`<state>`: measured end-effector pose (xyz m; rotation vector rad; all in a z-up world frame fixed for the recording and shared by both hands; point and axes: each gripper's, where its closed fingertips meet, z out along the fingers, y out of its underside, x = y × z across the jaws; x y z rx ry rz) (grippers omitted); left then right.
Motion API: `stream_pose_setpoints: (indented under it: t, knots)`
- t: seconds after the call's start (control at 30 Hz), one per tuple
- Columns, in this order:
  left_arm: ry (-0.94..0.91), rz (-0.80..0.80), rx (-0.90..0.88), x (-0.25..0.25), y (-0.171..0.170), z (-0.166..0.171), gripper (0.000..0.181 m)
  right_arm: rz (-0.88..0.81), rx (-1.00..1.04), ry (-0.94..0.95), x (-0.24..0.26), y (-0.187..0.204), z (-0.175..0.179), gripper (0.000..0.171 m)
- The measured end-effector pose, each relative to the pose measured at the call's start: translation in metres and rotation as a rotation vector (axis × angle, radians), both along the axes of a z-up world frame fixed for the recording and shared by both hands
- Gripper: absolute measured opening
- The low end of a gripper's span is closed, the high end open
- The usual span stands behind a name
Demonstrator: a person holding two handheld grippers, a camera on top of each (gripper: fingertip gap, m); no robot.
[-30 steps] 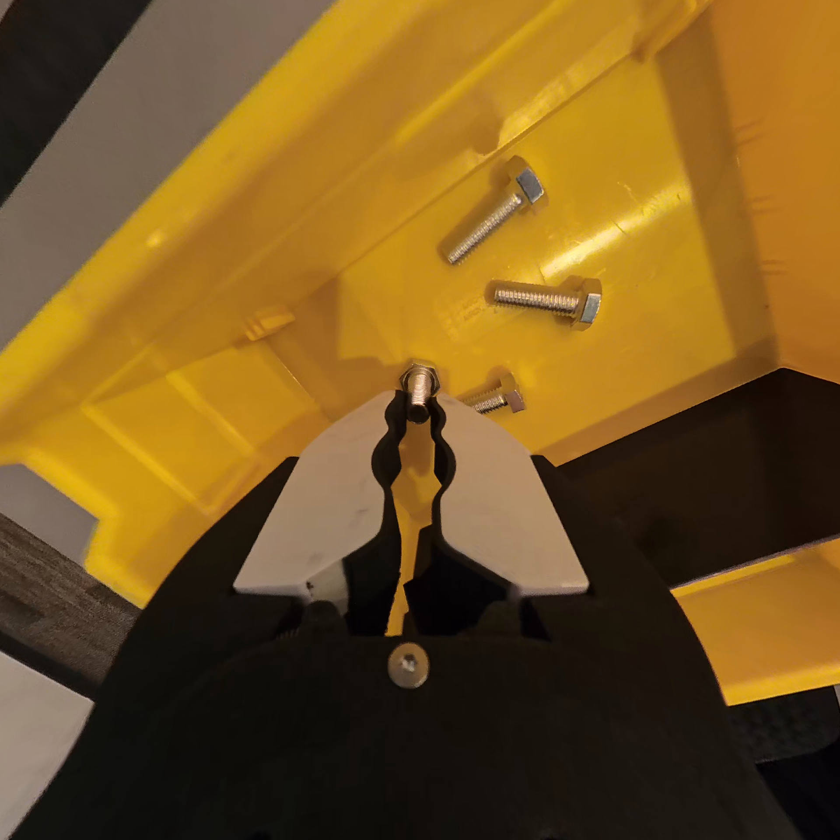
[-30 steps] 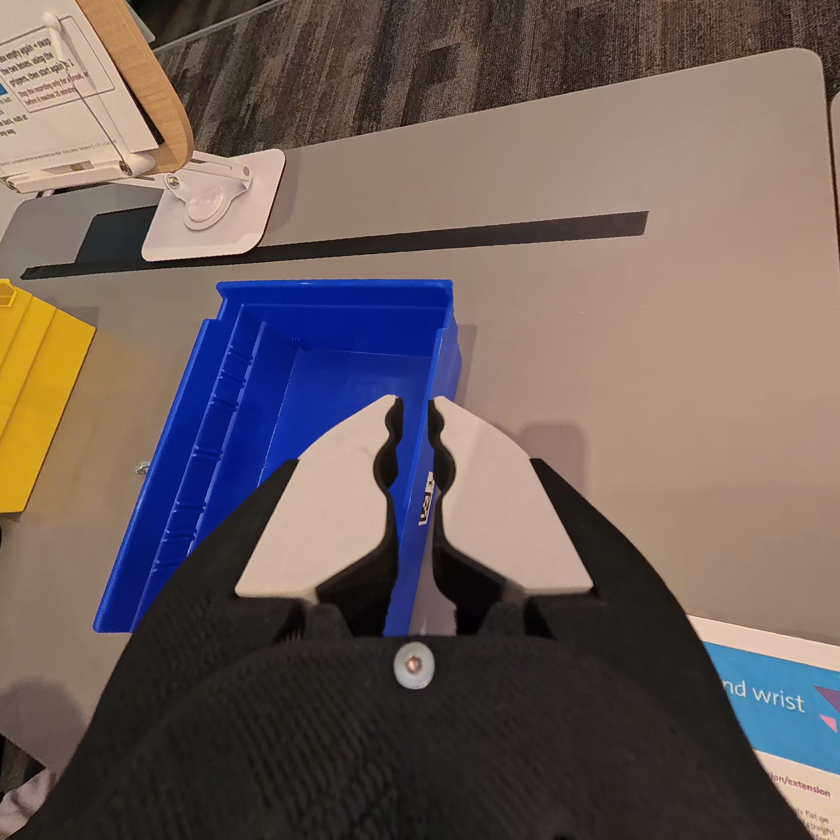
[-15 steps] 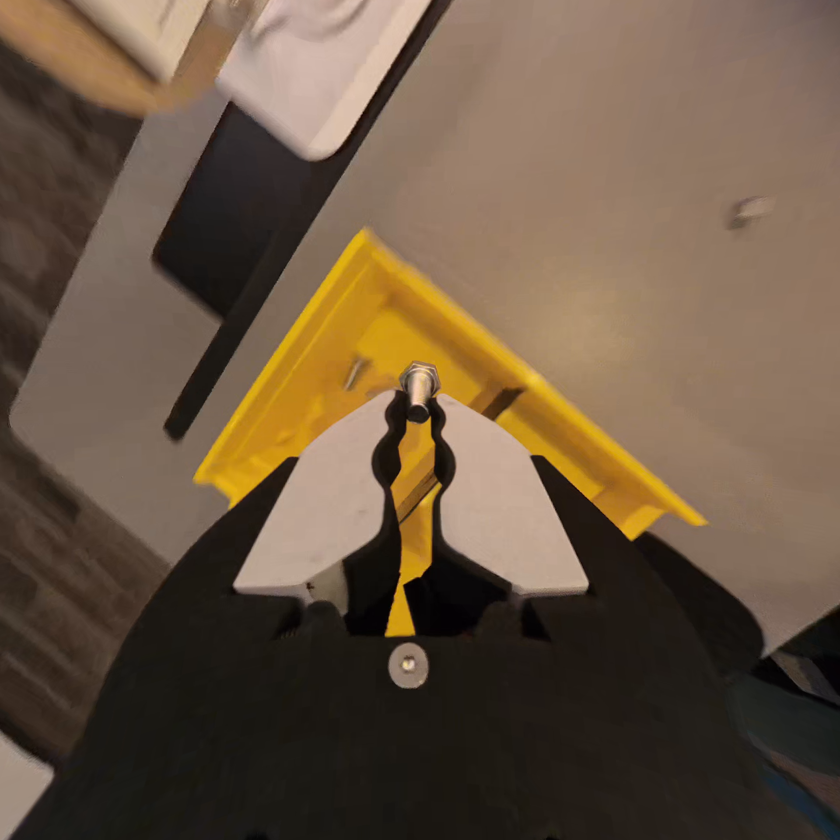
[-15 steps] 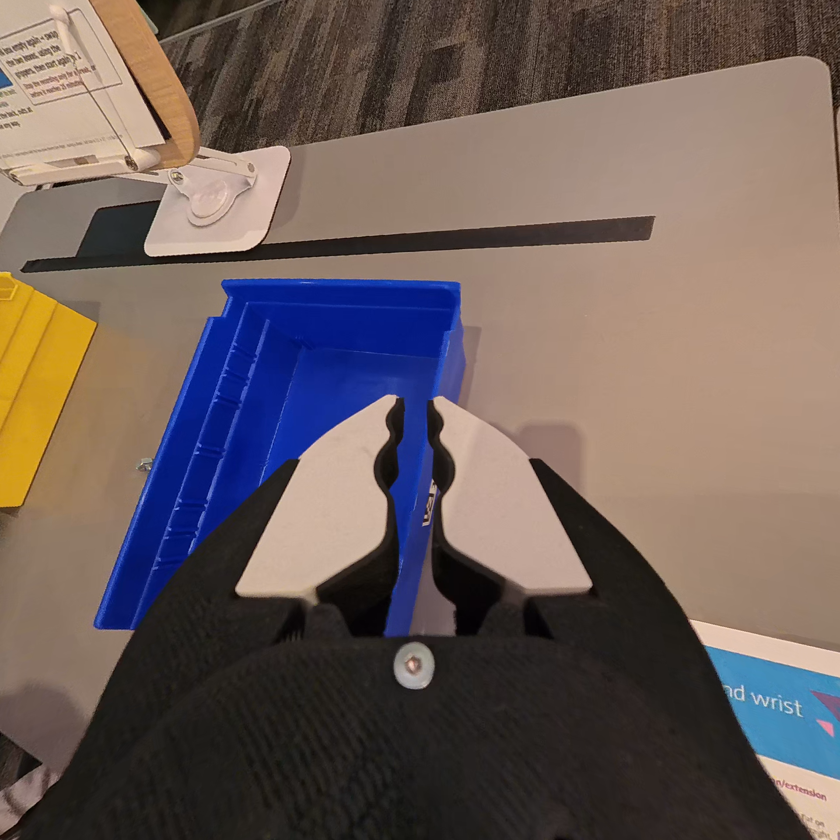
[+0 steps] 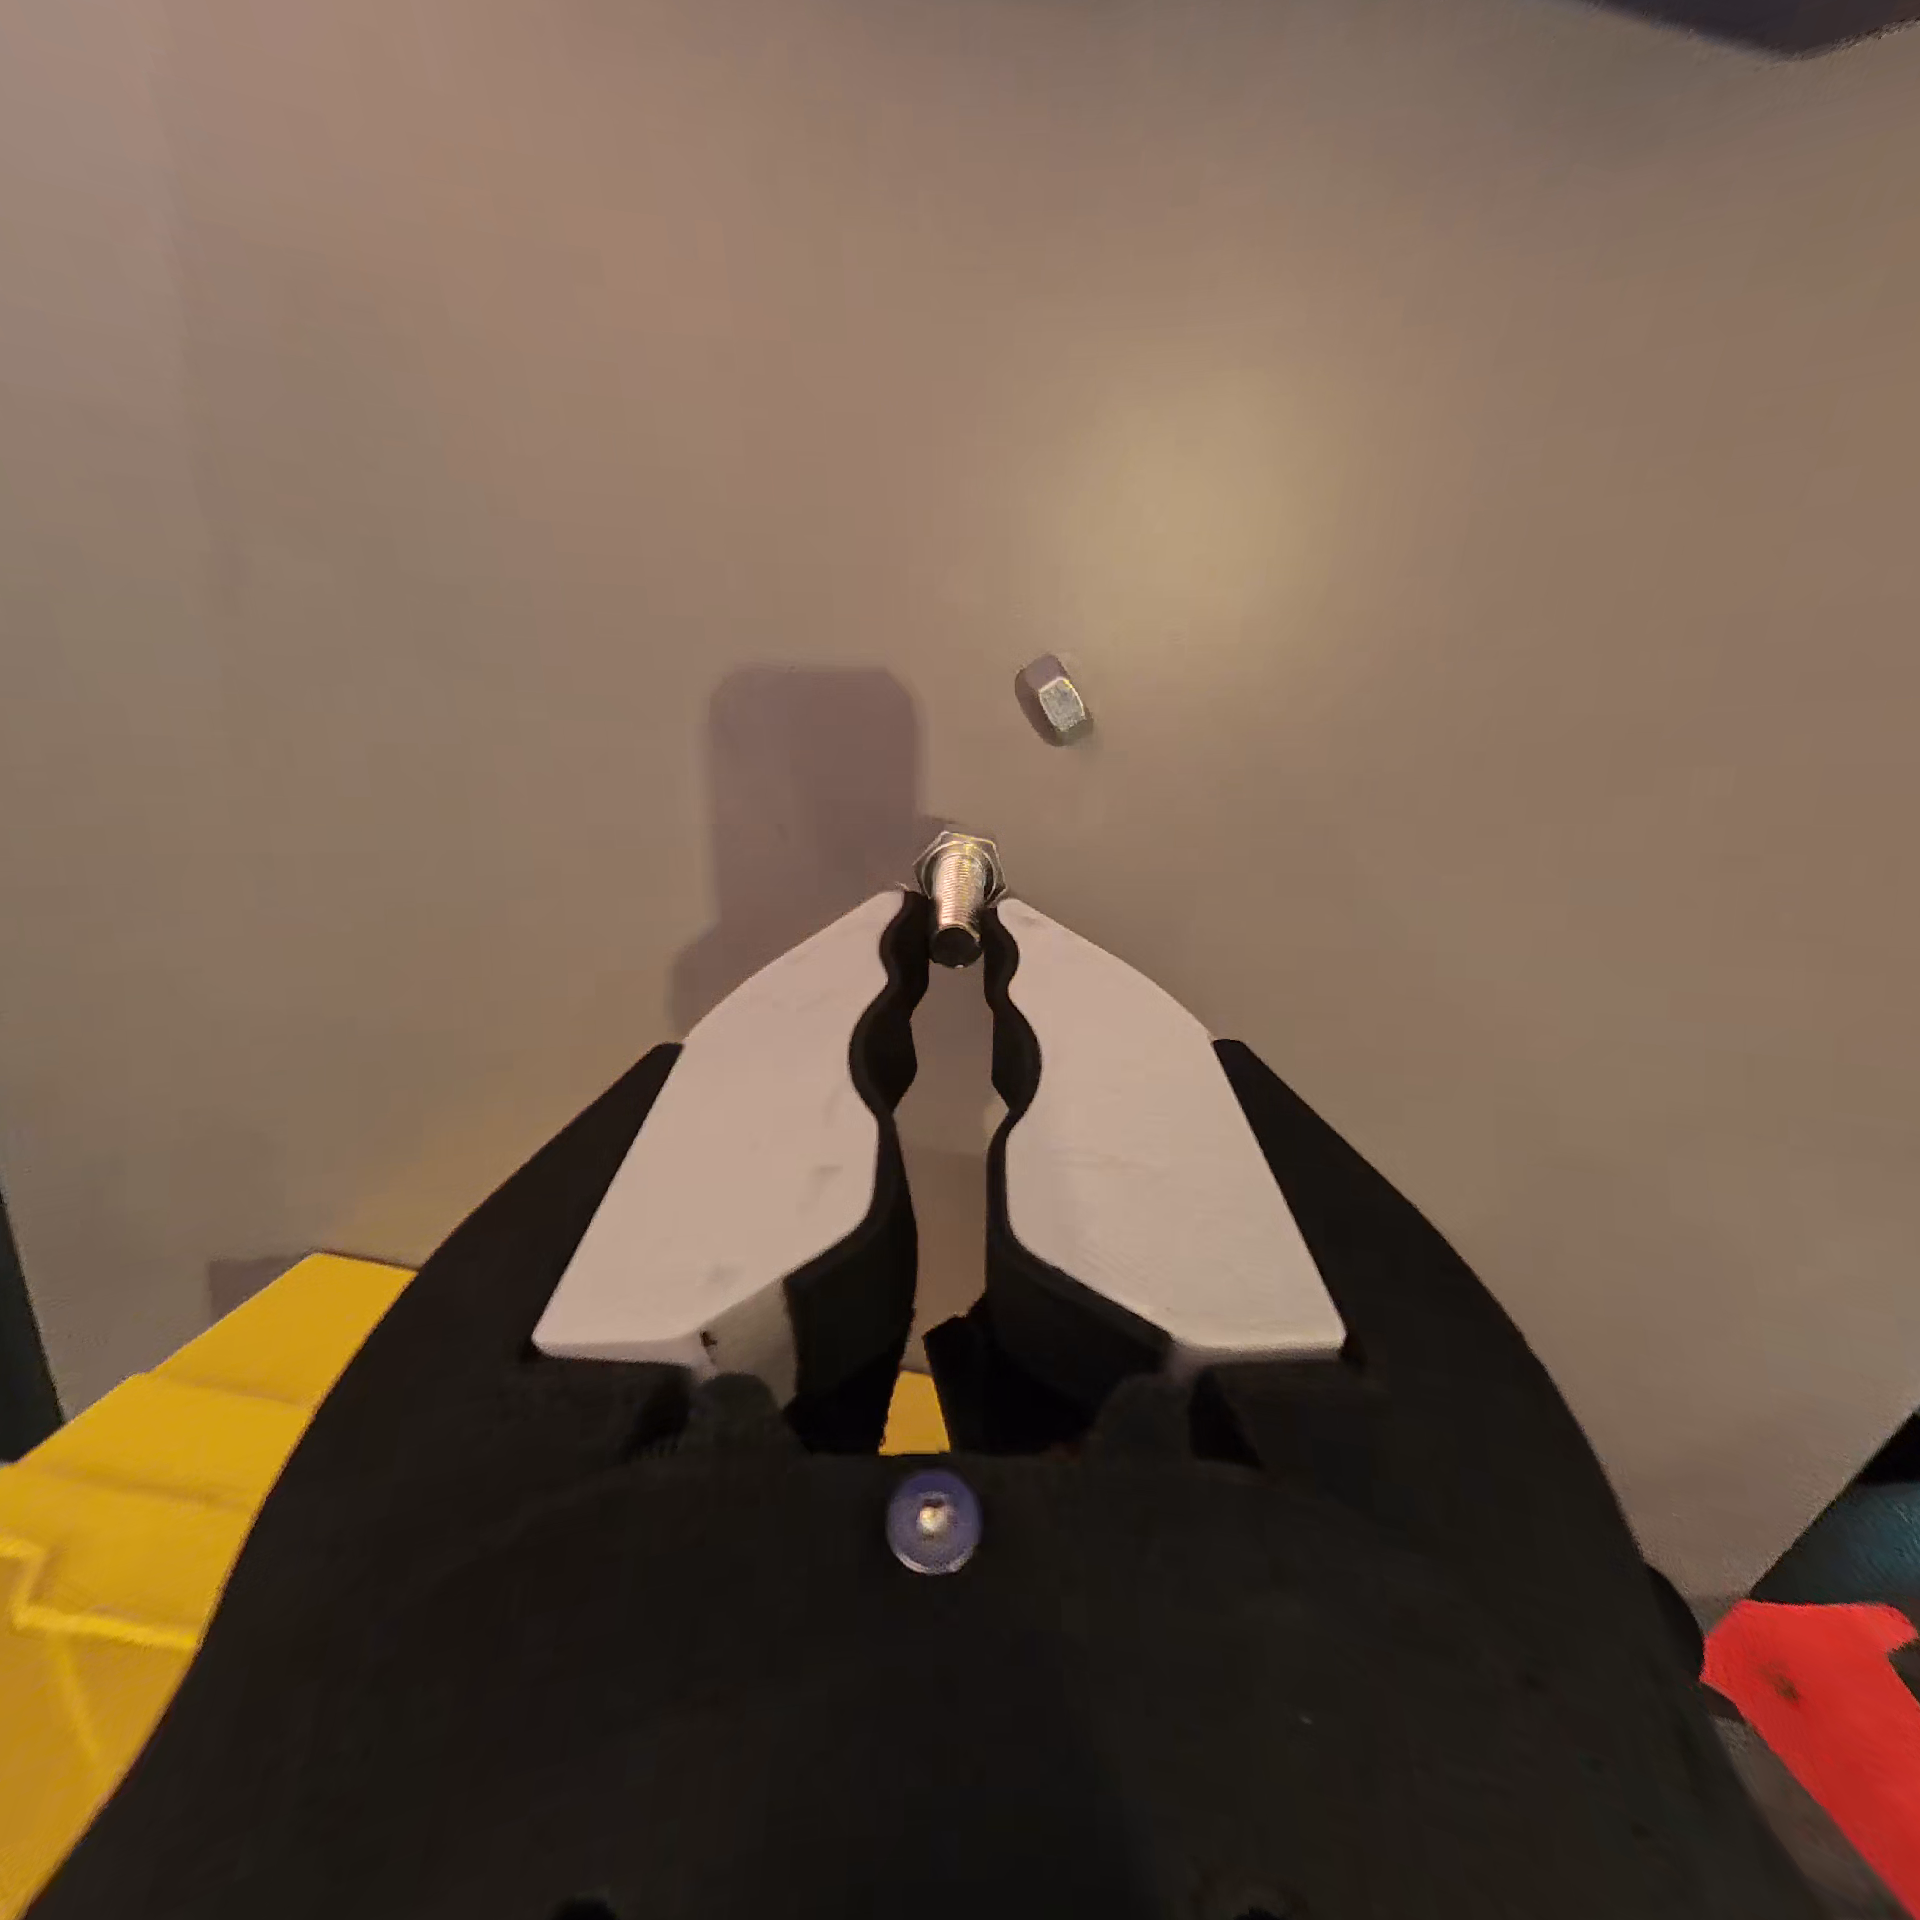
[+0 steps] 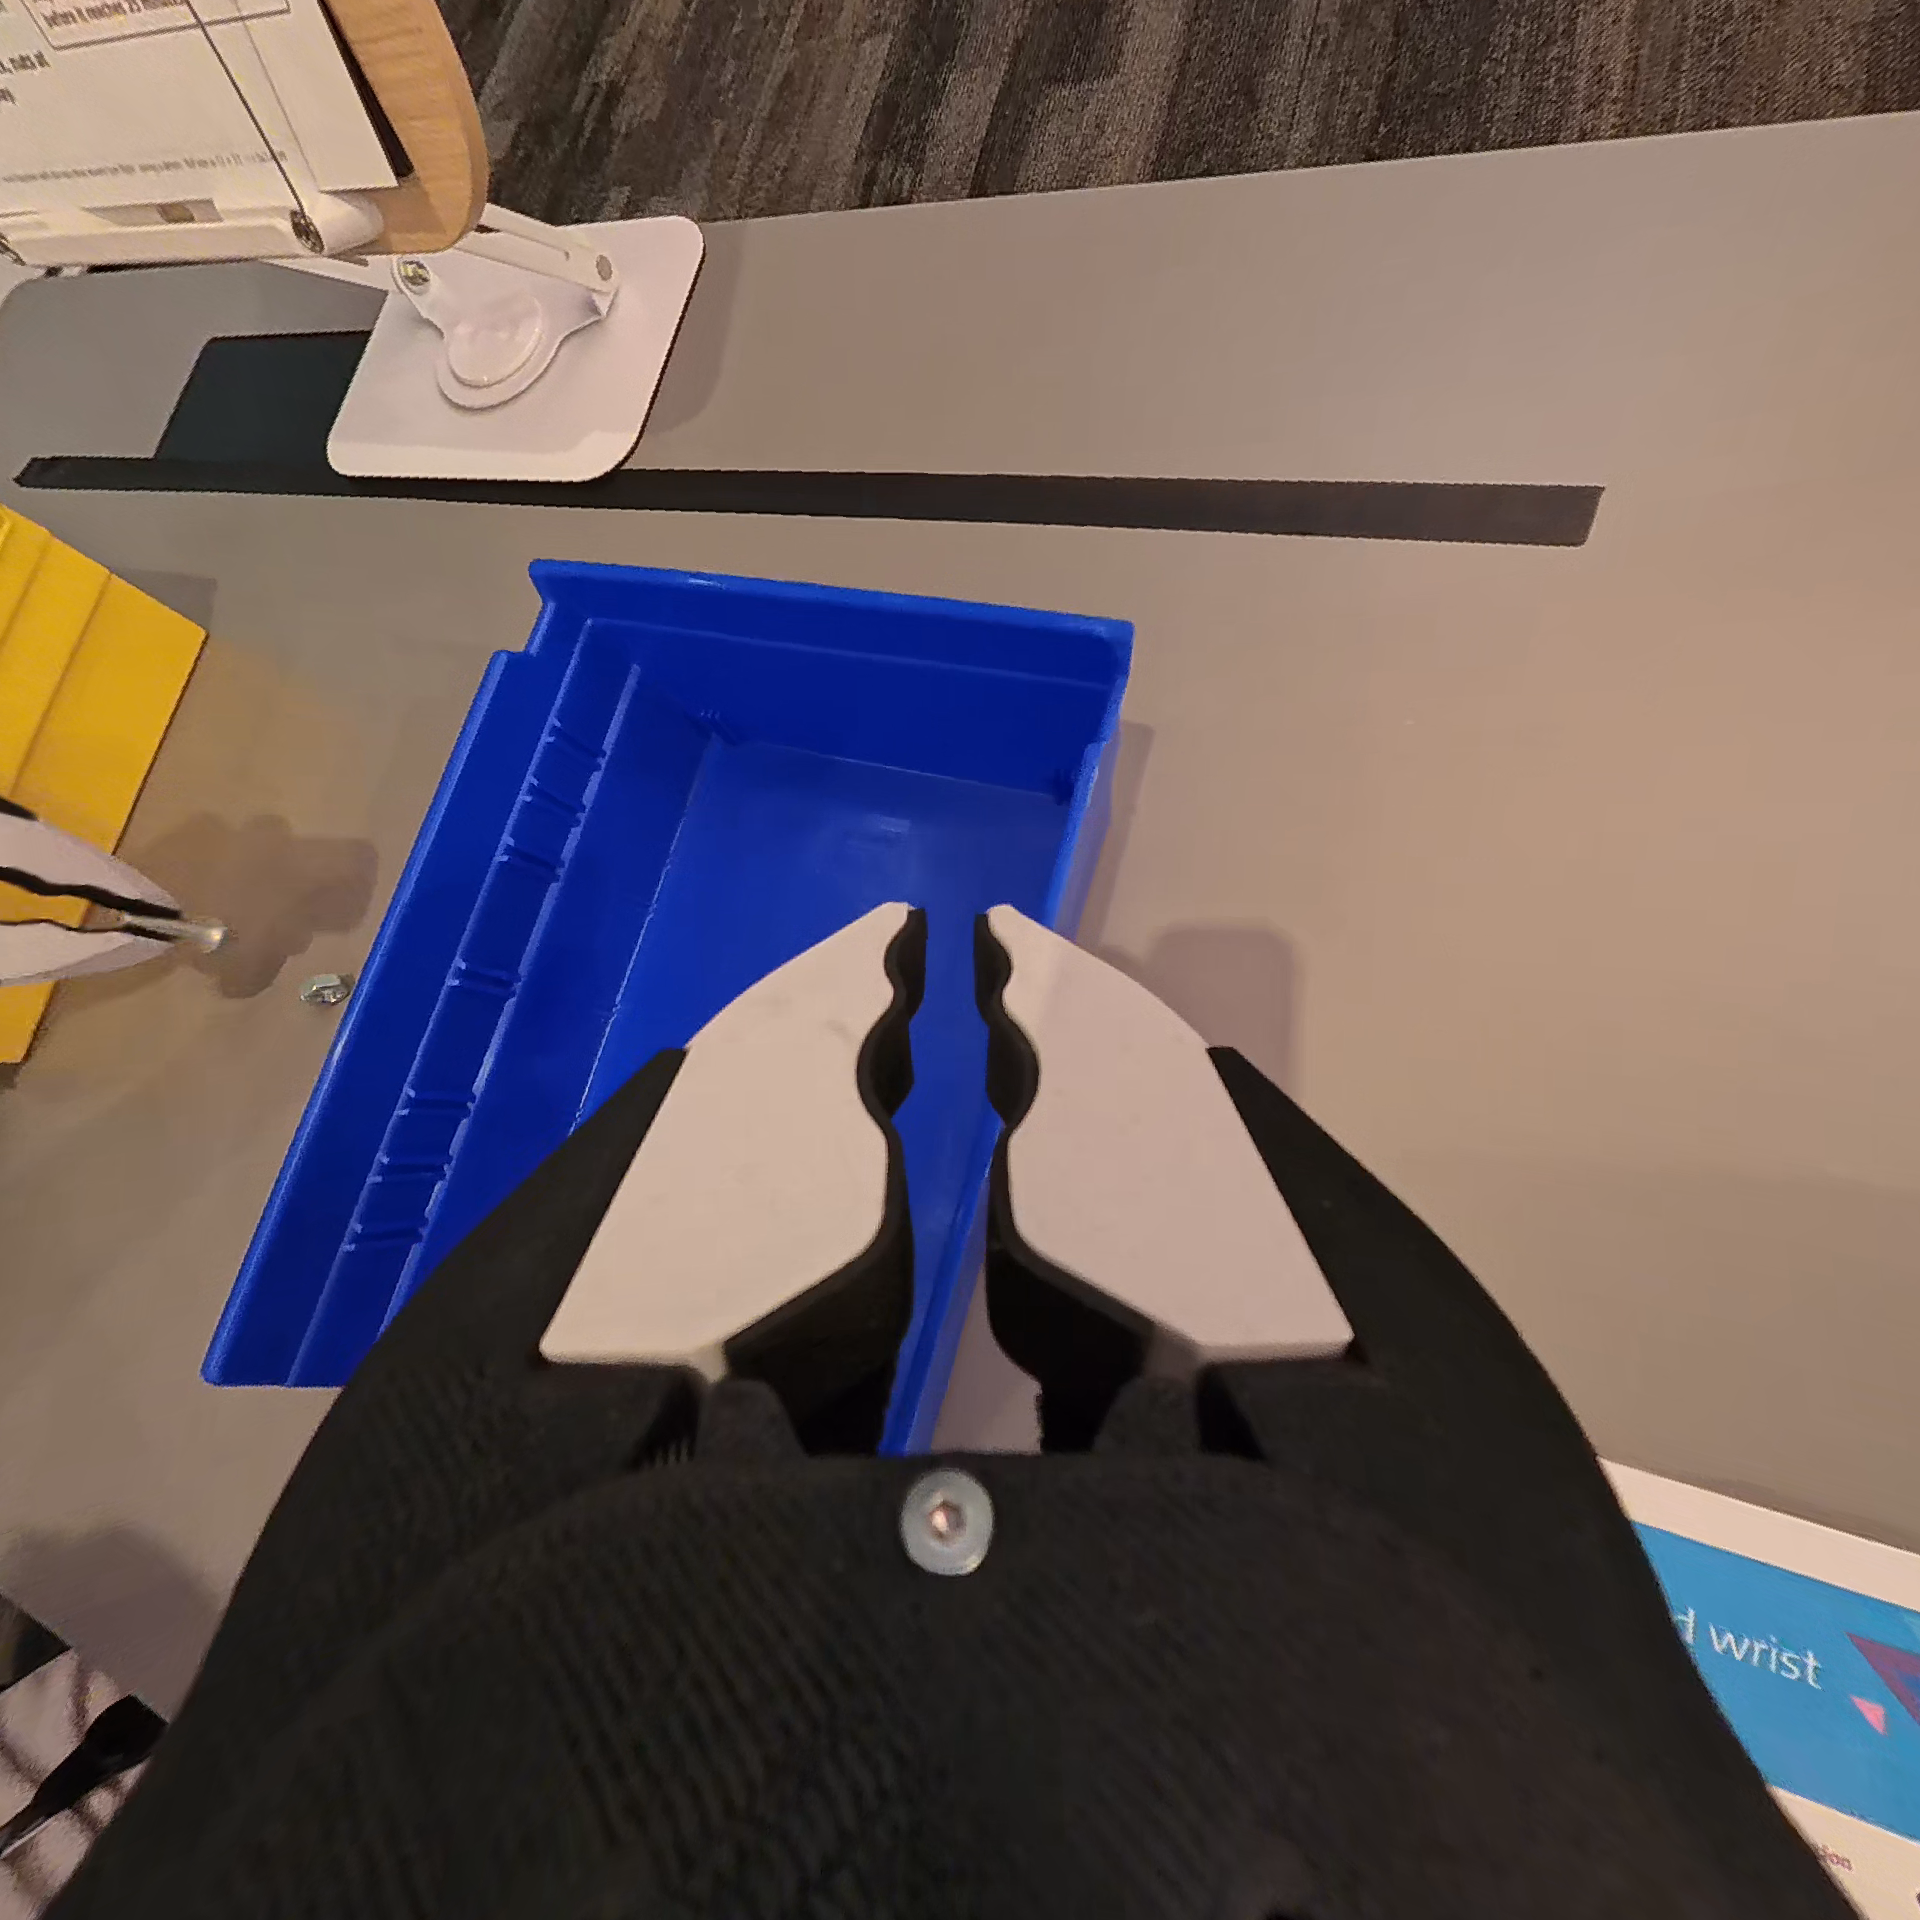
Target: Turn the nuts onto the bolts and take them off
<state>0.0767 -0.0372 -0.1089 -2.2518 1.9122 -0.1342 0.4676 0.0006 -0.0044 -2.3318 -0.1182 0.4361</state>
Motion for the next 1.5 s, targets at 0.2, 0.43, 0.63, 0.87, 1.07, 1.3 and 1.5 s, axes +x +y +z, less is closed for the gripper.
stream_pose_setpoints:
  t: [0.2, 0.43, 0.63, 0.87, 1.07, 1.3, 1.5]
  knots:
    - [0.053, 0.015, -0.02, 0.001, 0.005, -0.017, 0.009, 0.017, -0.009, 0.012, 0.0, -0.001, -0.004, 0.01]
    - [0.087, 0.01, -0.028, 0.001, 0.004, -0.028, 0.009, 0.021, -0.003, 0.049, 0.002, -0.001, -0.004, 0.01]
    - [0.107, 0.027, -0.039, -0.005, 0.002, -0.035, 0.01, 0.023, -0.004, 0.059, 0.003, -0.002, -0.005, 0.01]
    - [0.012, 0.106, -0.042, -0.017, -0.002, -0.01, 0.041, 0.023, 0.005, 0.058, 0.003, -0.004, -0.003, 0.01]
    - [-0.441, 0.321, -0.172, -0.017, -0.017, 0.056, 0.041, 0.021, 0.011, 0.059, 0.003, -0.003, -0.001, 0.01]
    - [-0.977, 0.33, -0.337, -0.022, -0.035, 0.145, 0.054, 0.011, 0.007, 0.037, 0.004, -0.005, -0.001, 0.01]
    - [-1.088, 0.246, -0.366, -0.024, -0.053, 0.165, 0.06, 0.002, -0.004, 0.012, 0.004, -0.007, -0.001, 0.01]
